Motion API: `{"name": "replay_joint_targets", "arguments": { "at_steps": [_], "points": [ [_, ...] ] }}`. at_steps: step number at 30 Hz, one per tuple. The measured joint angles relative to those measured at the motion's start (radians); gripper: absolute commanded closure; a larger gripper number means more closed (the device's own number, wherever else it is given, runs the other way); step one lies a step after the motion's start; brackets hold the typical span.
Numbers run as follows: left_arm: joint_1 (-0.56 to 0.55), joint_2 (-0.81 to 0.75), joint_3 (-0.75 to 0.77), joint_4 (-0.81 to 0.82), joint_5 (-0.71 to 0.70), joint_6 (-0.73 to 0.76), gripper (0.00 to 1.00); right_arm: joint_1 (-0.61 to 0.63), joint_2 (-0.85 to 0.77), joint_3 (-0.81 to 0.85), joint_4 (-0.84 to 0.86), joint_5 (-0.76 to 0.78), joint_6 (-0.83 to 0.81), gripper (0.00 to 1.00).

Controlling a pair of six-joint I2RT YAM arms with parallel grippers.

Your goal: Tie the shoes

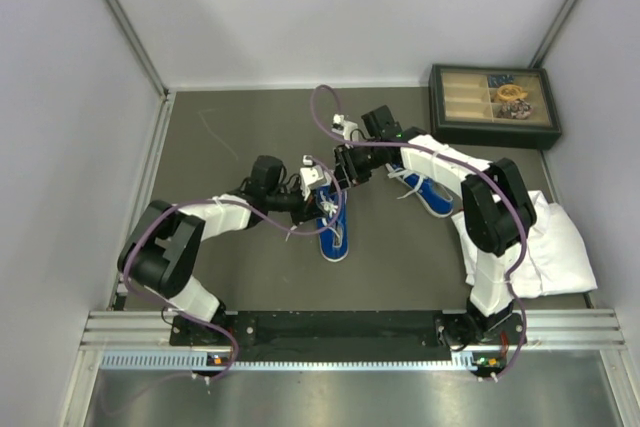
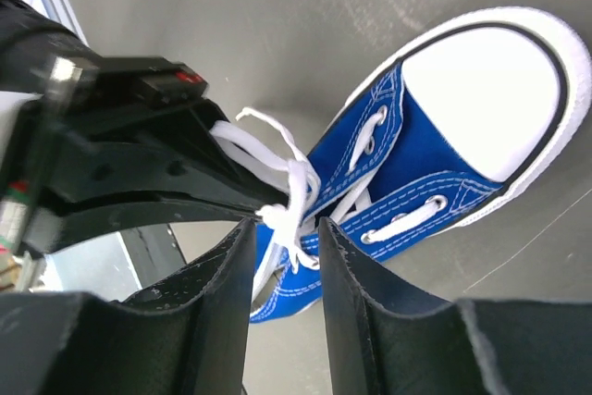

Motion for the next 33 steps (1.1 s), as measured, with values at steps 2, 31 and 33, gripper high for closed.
{"name": "replay_joint_targets", "arguments": {
  "at_steps": [2, 31, 33],
  "points": [
    [0.000, 0.019, 0.020, -0.018, 0.002, -0.013, 0.98, -0.003, 0.000, 0.005, 0.003, -0.005, 0.009, 0.67],
    [0.037, 0.069, 0.091, -0.119, 0.047, -0.090, 1.00, 0.019, 0.015, 0.005, -0.009, -0.006, -0.030, 0.66],
    [0.037, 0.069, 0.091, -0.120, 0.049, -0.097, 1.00, 0.026, 0.023, 0.005, -0.014, 0.004, -0.043, 0.66]
  ]
}}
